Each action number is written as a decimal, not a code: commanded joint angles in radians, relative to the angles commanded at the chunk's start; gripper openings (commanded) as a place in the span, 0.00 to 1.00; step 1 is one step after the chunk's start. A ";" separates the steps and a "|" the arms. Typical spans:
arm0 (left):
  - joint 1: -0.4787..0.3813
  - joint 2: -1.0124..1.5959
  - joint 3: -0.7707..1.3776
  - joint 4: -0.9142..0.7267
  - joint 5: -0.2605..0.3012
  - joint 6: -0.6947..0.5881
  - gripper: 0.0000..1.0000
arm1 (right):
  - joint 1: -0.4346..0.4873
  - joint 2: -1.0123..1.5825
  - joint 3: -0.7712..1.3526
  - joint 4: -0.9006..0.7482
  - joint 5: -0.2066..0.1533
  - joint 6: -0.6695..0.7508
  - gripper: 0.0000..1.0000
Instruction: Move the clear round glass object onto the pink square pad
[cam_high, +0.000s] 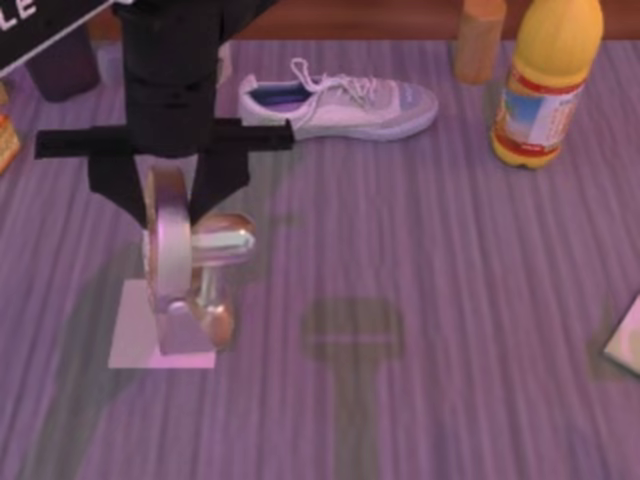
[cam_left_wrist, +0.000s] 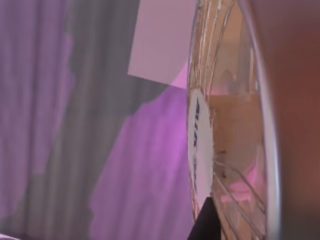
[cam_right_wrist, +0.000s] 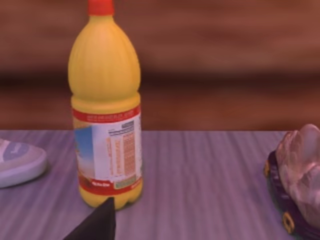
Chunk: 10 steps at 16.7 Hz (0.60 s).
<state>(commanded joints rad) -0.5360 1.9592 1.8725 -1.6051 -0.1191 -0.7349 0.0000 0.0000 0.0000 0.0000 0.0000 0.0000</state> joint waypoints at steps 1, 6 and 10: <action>0.010 -0.023 -0.028 0.015 0.001 -0.142 0.00 | 0.000 0.000 0.000 0.000 0.000 0.000 1.00; 0.060 -0.127 -0.168 0.106 0.029 -0.754 0.00 | 0.000 0.000 0.000 0.000 0.000 0.000 1.00; 0.094 -0.189 -0.270 0.182 0.064 -1.070 0.00 | 0.000 0.000 0.000 0.000 0.000 0.000 1.00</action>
<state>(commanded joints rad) -0.4421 1.7702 1.6030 -1.4227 -0.0555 -1.8049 0.0000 0.0000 0.0000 0.0000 0.0000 0.0000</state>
